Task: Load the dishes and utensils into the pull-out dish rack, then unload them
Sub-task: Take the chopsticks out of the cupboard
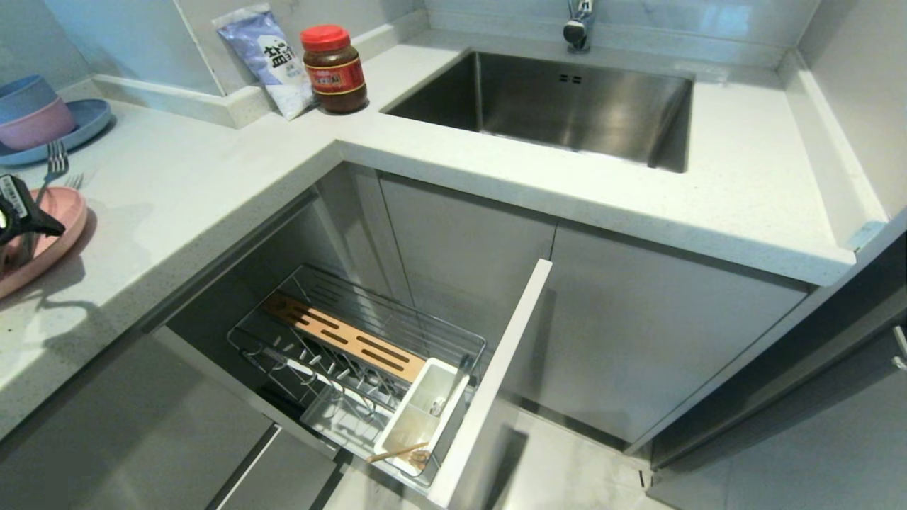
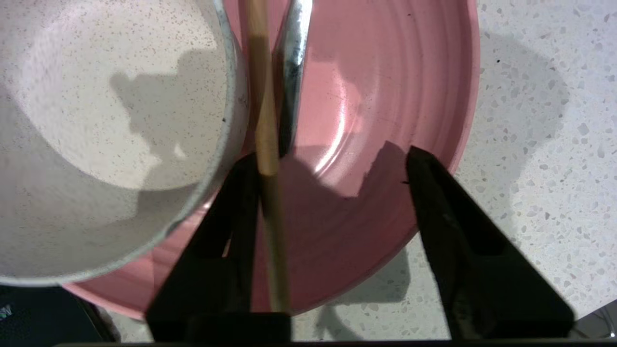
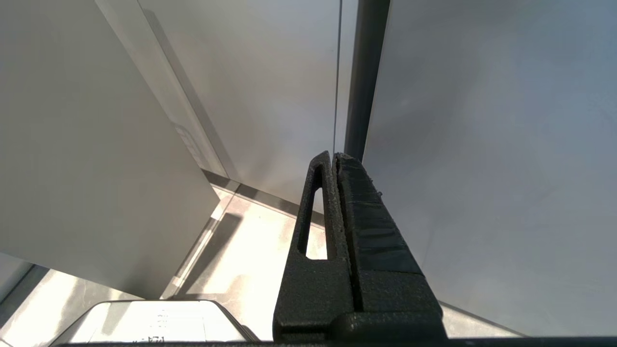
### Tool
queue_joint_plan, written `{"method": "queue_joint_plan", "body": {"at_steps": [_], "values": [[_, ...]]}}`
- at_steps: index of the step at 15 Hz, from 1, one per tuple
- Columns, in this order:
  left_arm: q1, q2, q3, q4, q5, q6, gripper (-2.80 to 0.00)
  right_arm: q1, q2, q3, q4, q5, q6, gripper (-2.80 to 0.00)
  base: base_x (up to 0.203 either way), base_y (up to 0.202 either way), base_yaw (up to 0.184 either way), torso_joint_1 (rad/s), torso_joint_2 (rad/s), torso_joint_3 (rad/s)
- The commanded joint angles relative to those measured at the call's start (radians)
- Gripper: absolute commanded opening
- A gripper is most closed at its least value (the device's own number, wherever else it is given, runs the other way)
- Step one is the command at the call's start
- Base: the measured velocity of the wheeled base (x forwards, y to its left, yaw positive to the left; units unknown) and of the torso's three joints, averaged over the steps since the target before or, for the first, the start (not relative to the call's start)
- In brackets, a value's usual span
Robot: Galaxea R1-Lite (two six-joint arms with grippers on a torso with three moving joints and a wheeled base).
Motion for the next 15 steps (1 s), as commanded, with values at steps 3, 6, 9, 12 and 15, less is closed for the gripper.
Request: {"method": "queue_joint_plan", "body": {"at_steps": [3,6,9,12,15], "values": [[-0.002,-0.021,0.000,0.003,-0.002,-0.007,0.00,0.000,-0.002,0.001,0.000,0.000,0.000,-2.80,0.000,0.000,0.000,0.000,0.00,0.000],[-0.010,-0.043,0.008,0.003,-0.003,-0.008,0.00,0.000,-0.002,0.000,0.000,0.000,0.000,-2.80,0.000,0.000,0.000,0.000,0.00,0.000],[-0.019,-0.064,0.022,0.003,-0.005,-0.008,0.00,0.000,-0.002,0.001,0.000,0.000,0.000,-2.80,0.000,0.000,0.000,0.000,0.00,0.000],[-0.038,-0.109,0.050,0.001,-0.005,-0.010,-2.80,0.000,-0.002,0.001,0.000,0.000,0.000,-2.80,0.000,0.000,0.000,0.000,0.00,0.000],[-0.065,-0.180,0.085,-0.001,-0.005,-0.010,-2.80,0.000,-0.003,0.001,0.000,0.000,0.000,-2.80,0.000,0.000,0.000,0.000,0.00,0.000]]}}
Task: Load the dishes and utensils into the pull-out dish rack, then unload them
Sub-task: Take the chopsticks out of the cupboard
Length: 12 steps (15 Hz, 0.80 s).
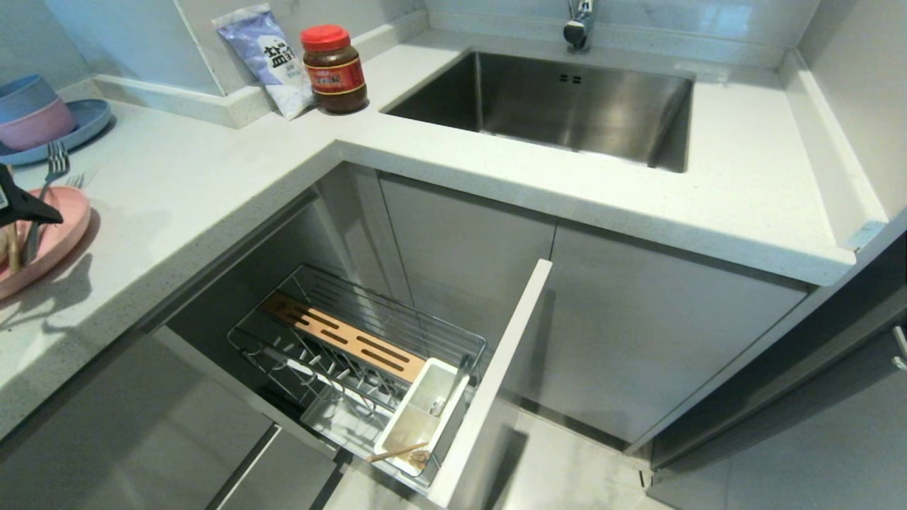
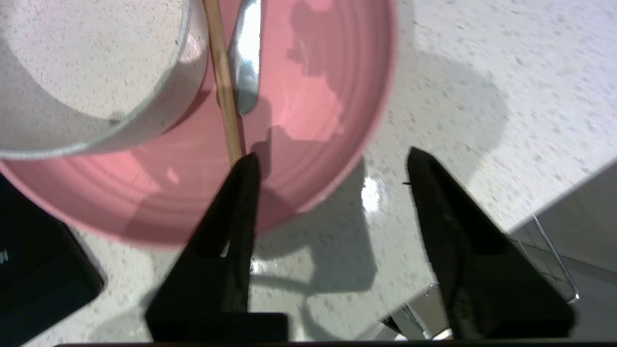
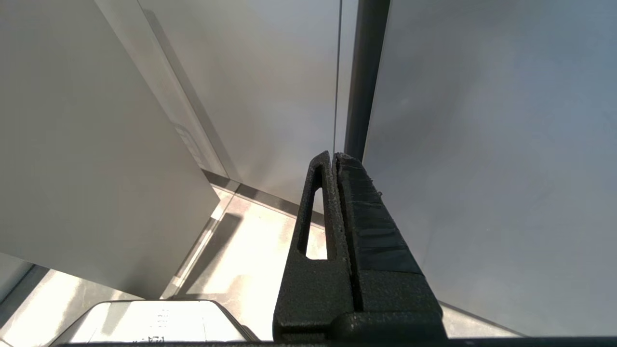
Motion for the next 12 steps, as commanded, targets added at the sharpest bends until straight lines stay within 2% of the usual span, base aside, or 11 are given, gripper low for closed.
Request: {"method": "queue_joint_plan", "body": {"at_steps": [1,3,5,9,11,12], "values": [[-0.026,-0.082,0.038,0.001,0.001,-0.002,-2.80,0.000,-0.002,0.002,0.000,0.000,0.000,-2.80,0.000,0.000,0.000,0.000,0.00,0.000],[-0.079,-0.167,0.077,-0.008,0.001,-0.005,-2.80,0.000,-0.002,0.002,0.000,0.000,0.000,-2.80,0.000,0.000,0.000,0.000,0.00,0.000],[-0.168,-0.271,0.120,-0.074,0.001,-0.057,-2.80,0.000,-0.003,0.002,0.000,0.000,0.000,-2.80,0.000,0.000,0.000,0.000,0.00,0.000],[-0.460,-0.409,0.208,-0.352,0.028,-0.258,-2.80,0.000,-0.003,0.001,0.000,0.000,0.000,-2.80,0.000,0.000,0.000,0.000,0.00,0.000],[-0.595,-0.435,0.248,-0.486,0.050,-0.298,-2.80,0.000,-0.003,0.001,0.000,0.000,0.000,-2.80,0.000,0.000,0.000,0.000,0.00,0.000],[-0.643,-0.434,0.266,-0.505,0.056,-0.305,-2.80,0.000,-0.003,0.001,0.000,0.000,0.000,-2.80,0.000,0.000,0.000,0.000,0.00,0.000]]}}
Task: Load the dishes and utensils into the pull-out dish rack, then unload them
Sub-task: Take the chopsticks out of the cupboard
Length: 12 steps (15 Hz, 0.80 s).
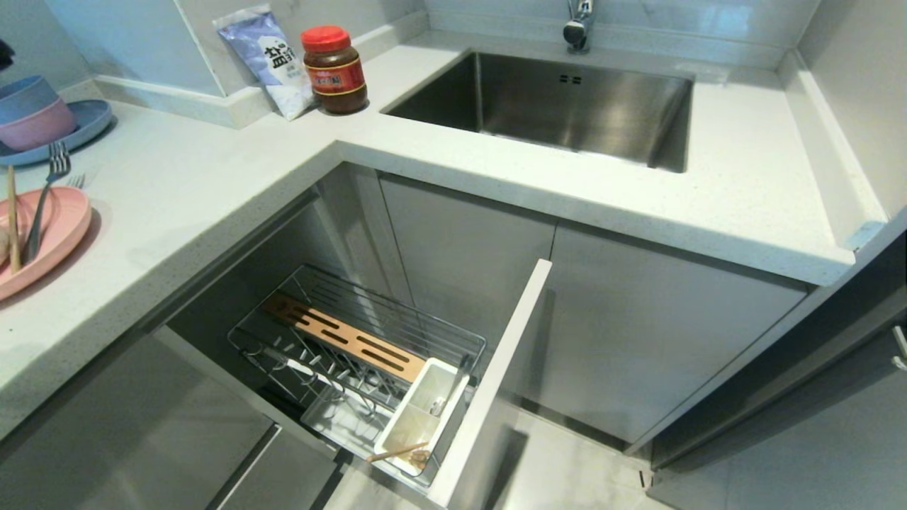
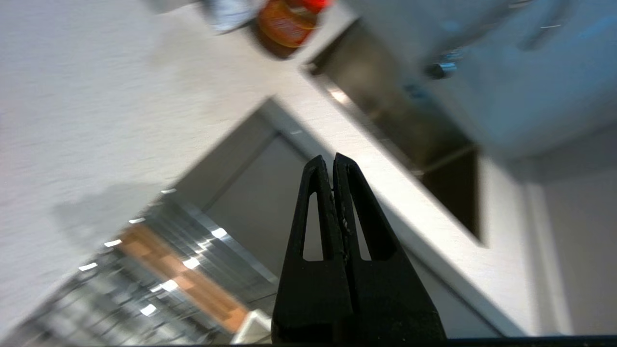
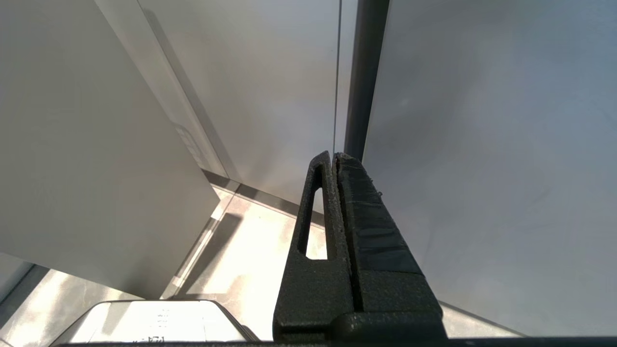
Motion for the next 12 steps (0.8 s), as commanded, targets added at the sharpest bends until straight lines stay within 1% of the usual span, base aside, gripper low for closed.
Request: {"method": "queue_joint_plan", "body": {"at_steps": [1,2,3,4,5,6,8,10,12], "values": [[-0.102,-0.019,0.047,-0.027,0.007,-0.013,-2.80,0.000,-0.002,0.000,0.000,0.000,0.000,-2.80,0.000,0.000,0.000,0.000,0.00,0.000],[-0.114,0.006,0.068,0.019,-0.002,-0.015,-2.80,0.000,-0.002,0.002,0.000,0.000,0.000,-2.80,0.000,0.000,0.000,0.000,0.00,0.000],[-0.128,0.036,0.075,0.065,-0.024,-0.013,-2.80,0.000,-0.002,0.002,0.000,0.000,0.000,-2.80,0.000,0.000,0.000,0.000,0.00,0.000],[-0.141,0.068,0.076,0.133,-0.060,-0.010,-2.80,0.000,-0.002,0.002,0.000,0.000,0.000,-2.80,0.000,0.000,0.000,0.000,0.00,0.000],[-0.150,0.101,0.070,0.194,-0.088,0.002,-2.80,0.000,-0.002,0.002,0.000,0.000,0.000,-2.80,0.000,0.000,0.000,0.000,0.00,0.000],[-0.153,0.132,0.058,0.244,-0.100,0.020,-2.80,0.000,-0.002,0.002,0.000,0.000,0.000,-2.80,0.000,0.000,0.000,0.000,0.00,0.000],[-0.155,0.214,0.012,0.387,-0.107,0.051,-2.80,0.000,-0.002,0.001,0.000,0.000,0.000,-2.80,0.000,0.000,0.000,0.000,0.00,0.000],[-0.152,0.303,-0.034,0.576,-0.109,0.073,-2.80,0.000,-0.002,0.000,0.000,0.000,0.000,-2.80,0.000,0.000,0.000,0.000,0.00,0.000],[-0.133,0.387,-0.074,0.719,-0.111,0.117,-2.80,0.000,-0.004,0.002,0.000,0.000,0.000,-2.80,0.000,0.000,0.000,0.000,0.00,0.000]]}}
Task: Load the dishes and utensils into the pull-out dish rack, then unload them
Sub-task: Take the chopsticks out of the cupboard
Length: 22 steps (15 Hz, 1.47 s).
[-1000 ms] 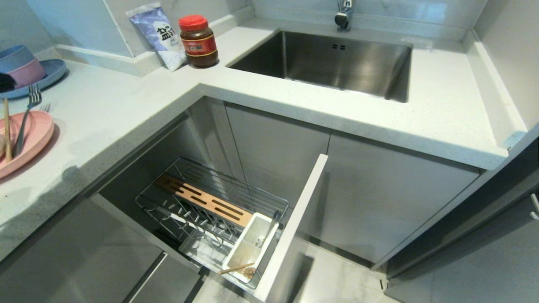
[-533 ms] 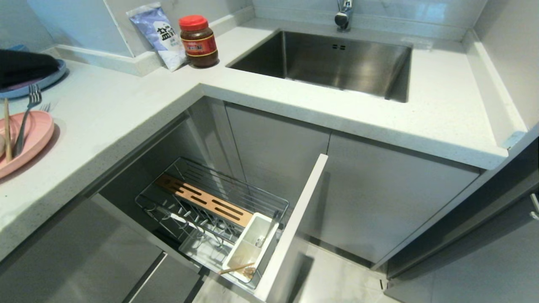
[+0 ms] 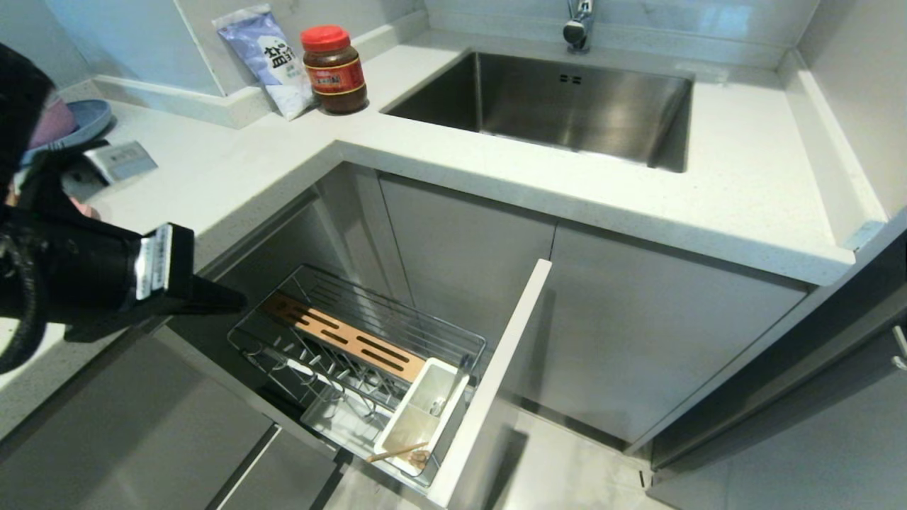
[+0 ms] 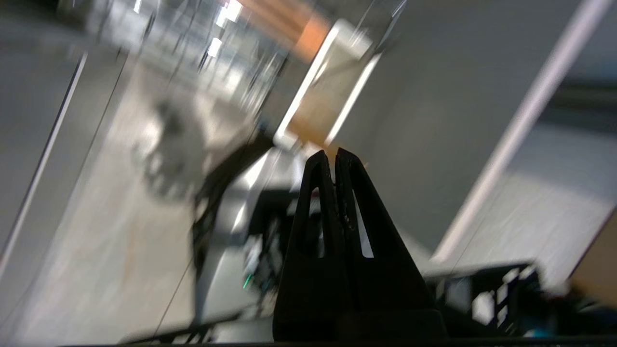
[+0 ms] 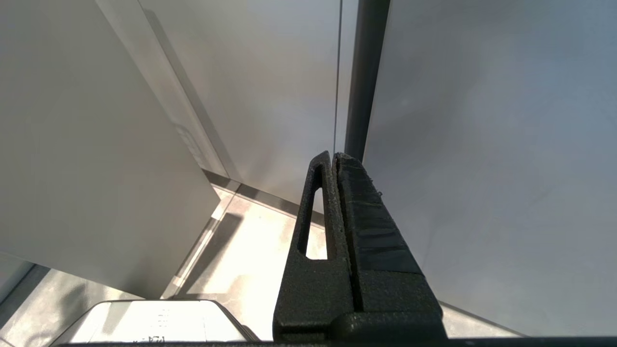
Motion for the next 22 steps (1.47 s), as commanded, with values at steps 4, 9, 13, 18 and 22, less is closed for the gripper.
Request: {"method": "queue_joint_plan", "body": {"at_steps": [4,9,13,18,22], "values": [[0.016,0.253,-0.098,0.258,-0.103,0.044,0.00,0.000,-0.002,0.002,0.000,0.000,0.000,-2.80,0.000,0.000,0.000,0.000,0.00,0.000],[0.016,0.428,-0.120,0.267,-0.186,0.039,0.00,0.000,-0.002,0.001,0.000,0.000,0.000,-2.80,0.000,0.000,0.000,0.000,0.00,0.000],[0.009,0.565,-0.148,0.310,-0.203,0.038,0.00,0.000,-0.004,0.001,0.000,0.000,0.000,-2.80,0.000,0.000,0.000,0.000,0.00,0.000],[-0.021,0.675,-0.149,0.324,-0.203,0.037,0.00,0.000,-0.002,0.001,0.000,0.000,0.000,-2.80,0.000,0.000,0.000,0.000,0.00,0.000],[-0.061,0.741,-0.147,0.391,-0.198,0.042,0.00,0.000,-0.002,0.002,0.000,0.000,0.000,-2.80,0.000,0.000,0.000,0.000,0.00,0.000]]}}
